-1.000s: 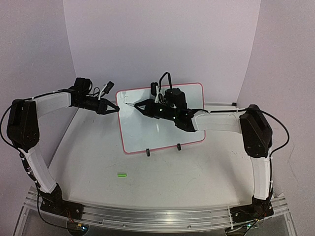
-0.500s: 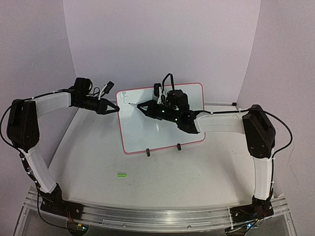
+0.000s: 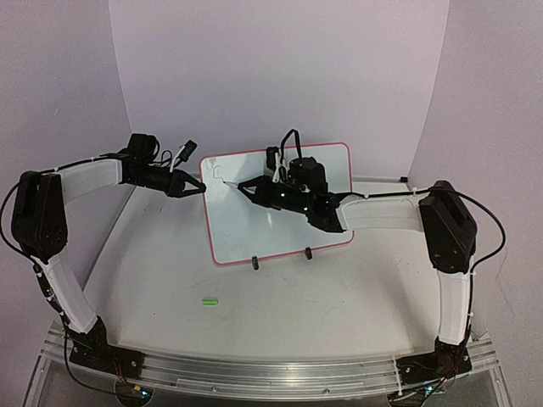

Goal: Write a sentence on the whiteboard
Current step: Write a sentence at the center of the board.

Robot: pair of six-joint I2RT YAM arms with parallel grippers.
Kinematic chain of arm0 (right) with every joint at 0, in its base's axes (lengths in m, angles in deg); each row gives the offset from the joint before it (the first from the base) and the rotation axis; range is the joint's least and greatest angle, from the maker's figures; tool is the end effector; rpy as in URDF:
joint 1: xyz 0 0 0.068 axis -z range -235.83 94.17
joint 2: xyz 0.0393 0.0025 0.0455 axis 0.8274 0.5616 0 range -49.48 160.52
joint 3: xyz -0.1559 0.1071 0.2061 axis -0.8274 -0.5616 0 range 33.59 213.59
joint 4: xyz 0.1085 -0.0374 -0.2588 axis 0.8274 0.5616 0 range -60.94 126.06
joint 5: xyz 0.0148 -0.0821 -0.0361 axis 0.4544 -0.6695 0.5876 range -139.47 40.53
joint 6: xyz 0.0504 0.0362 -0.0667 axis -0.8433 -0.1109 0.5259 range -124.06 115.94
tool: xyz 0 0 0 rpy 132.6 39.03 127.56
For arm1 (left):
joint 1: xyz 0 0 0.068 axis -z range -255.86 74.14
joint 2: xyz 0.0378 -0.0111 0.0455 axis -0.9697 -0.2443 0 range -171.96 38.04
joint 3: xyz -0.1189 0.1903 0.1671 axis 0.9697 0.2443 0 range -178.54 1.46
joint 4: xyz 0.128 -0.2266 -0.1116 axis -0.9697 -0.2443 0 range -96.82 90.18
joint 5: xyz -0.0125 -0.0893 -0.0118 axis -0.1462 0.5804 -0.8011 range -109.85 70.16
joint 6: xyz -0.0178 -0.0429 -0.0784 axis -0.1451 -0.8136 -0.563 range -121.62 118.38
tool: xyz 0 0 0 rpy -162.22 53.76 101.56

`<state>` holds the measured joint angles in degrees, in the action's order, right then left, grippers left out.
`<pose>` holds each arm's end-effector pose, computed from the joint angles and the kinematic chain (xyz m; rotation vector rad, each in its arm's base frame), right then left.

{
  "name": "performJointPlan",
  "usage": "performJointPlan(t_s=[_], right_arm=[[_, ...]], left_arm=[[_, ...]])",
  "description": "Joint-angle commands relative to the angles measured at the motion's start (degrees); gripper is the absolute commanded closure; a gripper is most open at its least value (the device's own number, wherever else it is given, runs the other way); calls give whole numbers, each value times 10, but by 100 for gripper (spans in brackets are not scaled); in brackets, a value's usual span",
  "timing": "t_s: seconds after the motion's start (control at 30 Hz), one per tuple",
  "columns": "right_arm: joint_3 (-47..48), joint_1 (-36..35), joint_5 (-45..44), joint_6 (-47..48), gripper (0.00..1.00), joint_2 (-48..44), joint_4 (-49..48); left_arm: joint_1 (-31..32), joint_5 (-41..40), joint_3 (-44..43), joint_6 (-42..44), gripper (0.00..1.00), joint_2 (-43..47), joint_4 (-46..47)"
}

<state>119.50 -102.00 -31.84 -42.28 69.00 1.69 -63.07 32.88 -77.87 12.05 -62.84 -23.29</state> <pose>0.3690 0.4200 0.2443 -0.3854 1.8087 1.3332 0.4047 -0.1585 0.2499 0.9210 1.9907 -1.0582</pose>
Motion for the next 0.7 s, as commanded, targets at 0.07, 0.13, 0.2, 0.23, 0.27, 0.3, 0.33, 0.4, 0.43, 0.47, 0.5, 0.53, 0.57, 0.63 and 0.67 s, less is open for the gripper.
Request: performJointPlan(t_s=[0.07,0.13,0.2,0.23,0.27,0.3,0.33,0.4,0.43,0.47,0.5,0.53,0.57,0.63,0.67], right_arm=[[23,0,-17,1,100,13,28],[28,-2,-17,1,100,17,30],[32,-3,-17,1,100,20,30],[34,-3,-17,1,100,22,31],[37,-4,-17,1,100,24,32],[40,-5,-17,1,100,25,33],[43,-5,-17,2,100,27,34],[50,-8,-18,5,100,31,38],[54,-9,-18,6,100,33,40],[58,-10,-19,7,100,35,42],[60,-11,-20,7,100,36,43],[63,-11,-21,8,100,38,44],[65,-12,-22,8,100,39,45],[69,-13,-23,8,100,42,45],[72,-14,-23,8,100,43,45]], left_arm=[[20,-37,8,40,100,12,-22],[21,-36,8,41,100,12,-23],[21,-37,8,41,100,12,-22],[21,-37,8,41,100,12,-22],[22,-36,8,41,100,12,-22],[22,-36,8,41,100,12,-22],[22,-37,8,41,100,12,-22],[23,-37,9,41,100,12,-22],[23,-37,8,41,100,11,-22],[23,-37,8,41,100,11,-22],[24,-38,8,41,100,11,-22],[23,-37,8,41,100,11,-22],[23,-37,8,41,100,11,-22],[24,-38,8,41,100,11,-23],[24,-39,8,41,100,11,-23]])
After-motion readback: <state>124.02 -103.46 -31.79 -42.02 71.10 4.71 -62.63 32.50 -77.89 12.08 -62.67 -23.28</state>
